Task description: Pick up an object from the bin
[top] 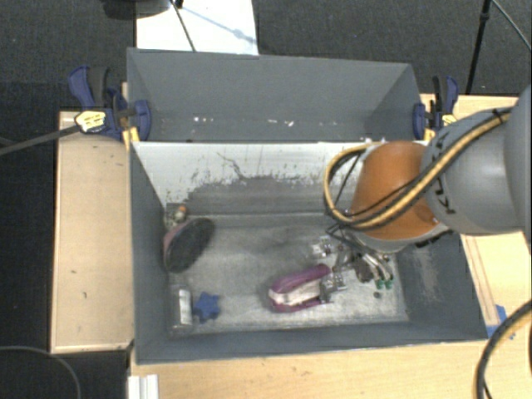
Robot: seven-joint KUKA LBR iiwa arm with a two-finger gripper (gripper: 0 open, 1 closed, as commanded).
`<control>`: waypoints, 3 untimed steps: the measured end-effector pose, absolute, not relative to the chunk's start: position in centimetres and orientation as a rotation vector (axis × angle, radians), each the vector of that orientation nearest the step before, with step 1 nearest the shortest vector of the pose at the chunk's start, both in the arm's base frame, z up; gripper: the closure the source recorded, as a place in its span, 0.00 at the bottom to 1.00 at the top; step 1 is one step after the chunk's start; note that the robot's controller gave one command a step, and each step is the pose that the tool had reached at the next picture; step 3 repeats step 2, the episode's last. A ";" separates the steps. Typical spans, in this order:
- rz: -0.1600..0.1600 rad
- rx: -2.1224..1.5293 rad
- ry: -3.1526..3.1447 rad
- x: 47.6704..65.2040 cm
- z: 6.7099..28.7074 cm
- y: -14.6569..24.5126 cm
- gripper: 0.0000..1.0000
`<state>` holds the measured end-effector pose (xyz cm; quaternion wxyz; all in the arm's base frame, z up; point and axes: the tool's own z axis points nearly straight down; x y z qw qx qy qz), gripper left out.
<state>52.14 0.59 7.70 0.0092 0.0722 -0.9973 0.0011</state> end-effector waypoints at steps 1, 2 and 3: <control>0.002 0.308 -3.135 50.5 19.9 -0.7 1.00; 0.005 0.828 -3.038 50.1 26.6 -4.8 1.00; 0.005 0.828 -3.038 50.1 26.6 -4.8 1.00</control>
Offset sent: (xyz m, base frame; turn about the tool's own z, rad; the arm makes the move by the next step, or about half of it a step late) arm -0.0180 -0.0118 0.1177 -0.0532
